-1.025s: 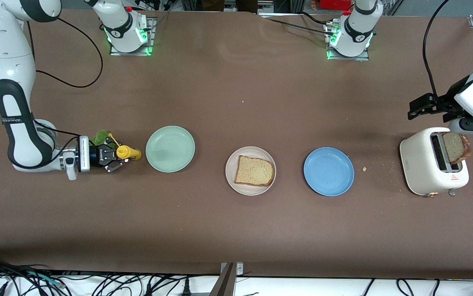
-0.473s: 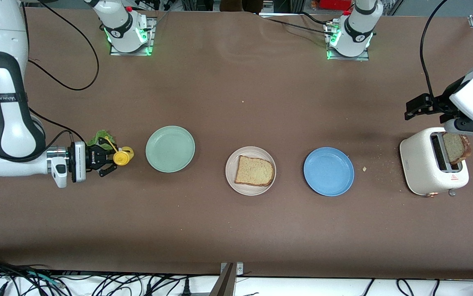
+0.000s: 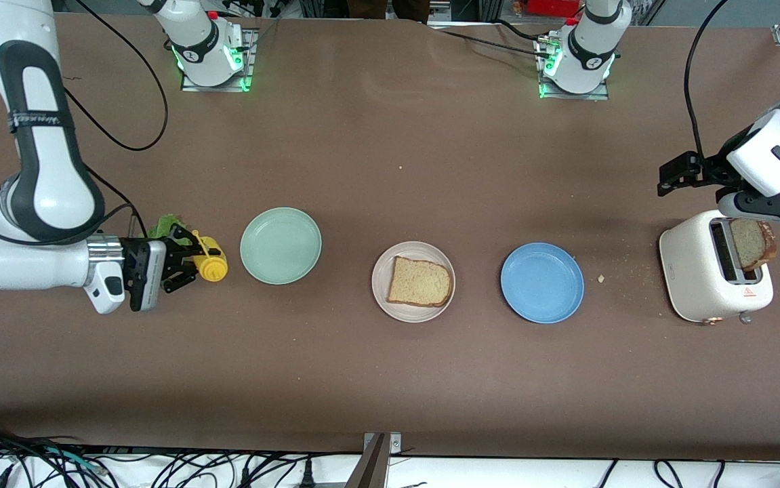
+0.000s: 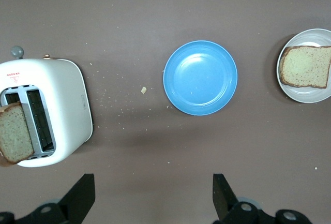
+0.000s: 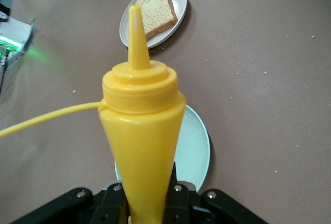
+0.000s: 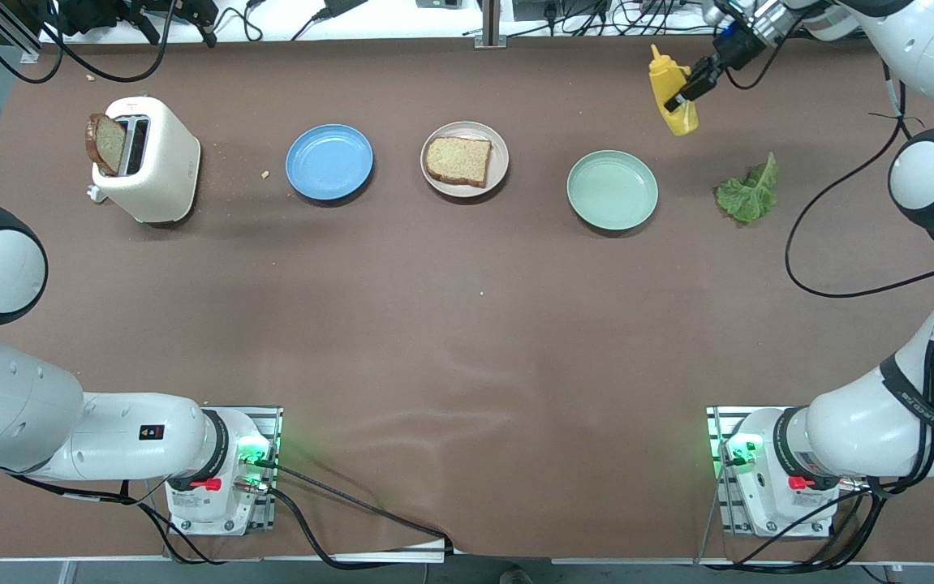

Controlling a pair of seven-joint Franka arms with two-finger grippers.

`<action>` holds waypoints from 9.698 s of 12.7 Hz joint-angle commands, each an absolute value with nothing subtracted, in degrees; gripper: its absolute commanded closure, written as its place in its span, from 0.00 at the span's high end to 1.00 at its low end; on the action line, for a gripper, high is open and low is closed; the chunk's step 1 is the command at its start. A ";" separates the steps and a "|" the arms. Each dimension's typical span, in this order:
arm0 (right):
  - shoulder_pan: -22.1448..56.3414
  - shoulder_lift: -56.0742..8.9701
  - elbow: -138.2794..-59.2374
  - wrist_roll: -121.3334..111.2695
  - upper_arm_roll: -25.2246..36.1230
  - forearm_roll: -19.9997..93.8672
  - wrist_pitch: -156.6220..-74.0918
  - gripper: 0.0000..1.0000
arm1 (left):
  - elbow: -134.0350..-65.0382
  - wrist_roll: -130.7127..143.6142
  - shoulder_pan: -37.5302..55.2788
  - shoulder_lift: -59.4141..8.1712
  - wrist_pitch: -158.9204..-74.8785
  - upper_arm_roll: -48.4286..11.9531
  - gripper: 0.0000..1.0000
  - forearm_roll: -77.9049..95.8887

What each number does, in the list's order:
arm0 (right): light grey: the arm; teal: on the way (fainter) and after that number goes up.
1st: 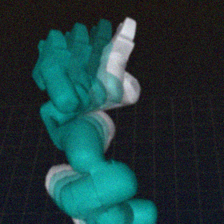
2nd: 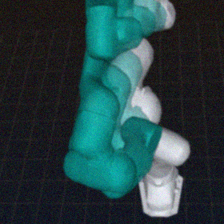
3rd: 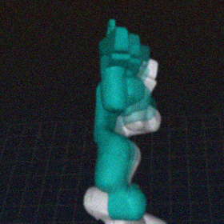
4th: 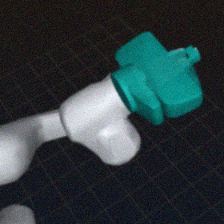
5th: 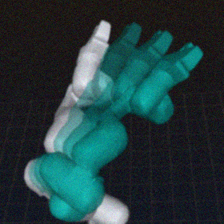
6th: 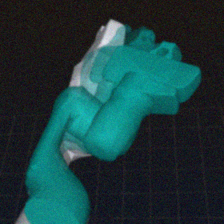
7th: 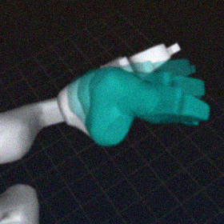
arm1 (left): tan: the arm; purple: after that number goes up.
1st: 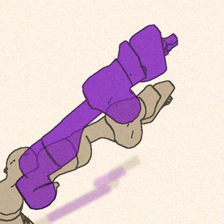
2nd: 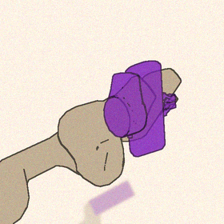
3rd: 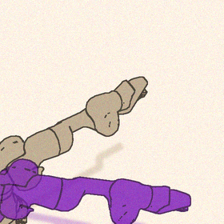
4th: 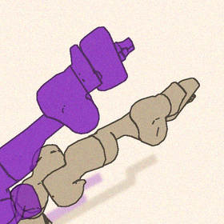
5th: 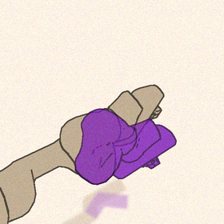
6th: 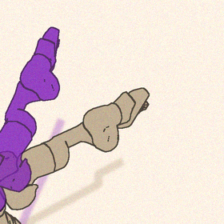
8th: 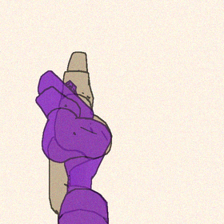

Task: Make sandwich in beige plate with both arms

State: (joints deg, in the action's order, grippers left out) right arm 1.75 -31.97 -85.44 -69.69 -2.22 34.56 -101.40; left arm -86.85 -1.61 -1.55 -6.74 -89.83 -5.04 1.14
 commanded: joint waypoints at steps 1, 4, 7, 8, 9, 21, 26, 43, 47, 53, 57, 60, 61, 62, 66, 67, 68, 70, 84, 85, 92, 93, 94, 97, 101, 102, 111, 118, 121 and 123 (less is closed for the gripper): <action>5.87 -31.73 -83.24 -60.94 -2.02 29.99 -103.26 0.24 | -85.96 -2.72 -2.02 -6.77 -89.74 -4.75 1.00 0.44; 10.27 -31.82 -82.09 -51.62 -2.02 24.89 -106.34 0.24 | -85.96 -2.72 -1.93 -6.86 -89.82 -4.83 1.00 -0.26; 14.31 -31.90 -81.74 -43.18 -2.02 18.66 -108.27 0.24 | -86.04 -2.64 -1.85 -7.03 -90.00 -4.92 1.00 -0.18; 15.81 -31.99 -81.65 -40.11 -2.02 16.28 -108.80 0.24 | -86.04 -2.64 -1.85 -7.03 -90.00 -4.92 1.00 -0.18; 17.21 -32.08 -81.65 -36.77 -2.11 13.82 -109.42 0.24 | -86.04 -2.64 -1.76 -7.03 -90.00 -4.92 1.00 -0.18; 39.62 -37.34 -80.42 -13.46 -2.11 -24.31 -110.83 0.24 | -86.04 -2.64 -1.67 -7.12 -90.00 -4.92 1.00 -0.18; 43.50 -40.78 -80.33 -12.22 -2.11 -35.58 -110.48 0.24 | -86.04 -2.64 -1.76 -7.12 -90.00 -4.92 1.00 -0.26; 46.50 -43.69 -78.40 -11.34 -2.02 -43.86 -110.74 0.25 | -86.04 -2.55 -1.76 -7.12 -90.00 -4.92 1.00 -0.35; 43.52 -40.53 -78.49 -11.69 -2.20 -35.53 -111.27 0.25 | -86.04 -2.46 -1.76 -7.12 -90.00 -4.92 1.00 -0.70; 37.19 -35.96 -78.75 -15.19 -2.20 -14.63 -114.25 0.25 | -86.04 -2.46 -1.49 -7.21 -90.52 -4.92 1.00 -0.70; 30.87 -31.39 -80.32 -22.92 -2.29 1.98 -114.35 0.25 | -86.04 -2.37 -1.58 -7.21 -91.85 -4.92 1.00 -0.79; 26.38 -29.80 -81.29 -28.37 -2.29 12.01 -114.00 0.25 | -86.04 -2.37 -1.49 -7.21 -91.93 -4.92 1.00 -0.79; 24.71 -28.75 -82.34 -30.04 -2.29 16.04 -113.91 0.25 | -86.04 -2.37 -1.49 -7.21 -91.93 -4.92 1.00 -0.79; 23.22 -28.04 -83.31 -32.58 -2.29 20.35 -113.82 0.25 | -86.13 -2.37 -1.58 -7.21 -91.93 -4.92 1.00 -0.79; 17.15 -25.76 -87.44 -43.39 -2.29 32.23 -112.94 0.26 | -86.04 -2.37 -1.41 -7.21 -91.93 -4.92 1.00 -0.79; 15.40 -25.58 -87.97 -46.03 -2.29 35.04 -111.11 0.26 | -86.04 -2.37 -1.41 -7.21 -91.93 -4.92 1.00 -0.79; 13.47 -25.58 -88.07 -49.71 -2.29 37.77 -109.01 0.26 | -86.04 -2.37 -1.41 -7.21 -91.93 -4.92 1.00 -0.79; 9.60 -25.58 -88.59 -56.48 -2.29 41.90 -105.40 0.26 | -86.04 -2.37 -1.41 -7.12 -91.93 -4.92 1.00 -0.79; -6.76 -31.99 -92.20 -104.39 -1.93 50.36 -90.44 0.26 | -86.04 -2.37 -1.49 -7.12 -92.20 -4.92 1.00 -0.79; -7.12 -32.69 -92.28 -106.68 -2.02 50.36 -90.35 0.26 | -86.04 -2.37 -1.49 -7.21 -92.20 -4.92 1.00 -0.79; -10.63 -39.37 -92.98 -124.35 -1.85 50.10 -89.74 0.26 | -86.04 -2.37 -1.58 -7.21 -92.20 -4.92 1.00 -0.79; -11.16 -40.25 -93.25 -126.45 -1.85 50.18 -89.65 0.26 | -86.13 -2.37 -1.58 -7.21 -92.20 -4.92 1.00 -0.79; -11.77 -41.30 -93.25 -128.13 -1.85 50.19 -89.39 0.26 | -86.39 -2.37 -1.58 -7.12 -92.20 -4.92 1.00 -0.79; -12.22 -43.94 -93.08 -132.44 -1.76 50.45 -89.38 0.26 | -86.31 -2.37 -1.50 -7.12 -92.20 -5.01 1.00 -0.79; -12.66 -46.14 -92.72 -136.57 -1.76 51.68 -89.56 0.26 | -86.31 -2.37 -1.41 -7.21 -92.20 -4.92 1.00 -0.79; -12.66 -46.84 -92.55 -137.19 -1.76 51.68 -89.65 0.27 | -86.31 -2.37 -1.41 -7.12 -92.20 -5.01 1.00 -0.79; -12.83 -48.17 -91.94 -135.37 -1.67 52.21 -89.21 1.00 | -86.22 -2.37 -1.41 -7.21 -92.20 -4.92 1.00 -0.79; -12.83 -43.25 -90.79 -126.05 0.96 46.59 -88.86 1.00 | -86.13 -2.37 -1.32 -7.21 -92.20 -5.01 1.00 -0.79; -13.18 -39.83 -90.79 -118.50 2.19 43.17 -86.22 1.00 | -86.13 -2.37 -1.32 -7.21 -92.20 -5.01 1.00 -0.79; -14.15 -37.19 -90.88 -113.49 2.29 39.04 -86.22 1.00 | -86.13 -2.37 -1.32 -7.21 -92.20 -5.01 1.00 -0.79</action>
State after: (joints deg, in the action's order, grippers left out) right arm -13.01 -40.25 -90.30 -117.88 2.47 42.41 -87.23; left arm -86.83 -1.65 -1.31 -7.10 -92.18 -4.73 0.54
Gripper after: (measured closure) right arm 0.000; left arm 0.000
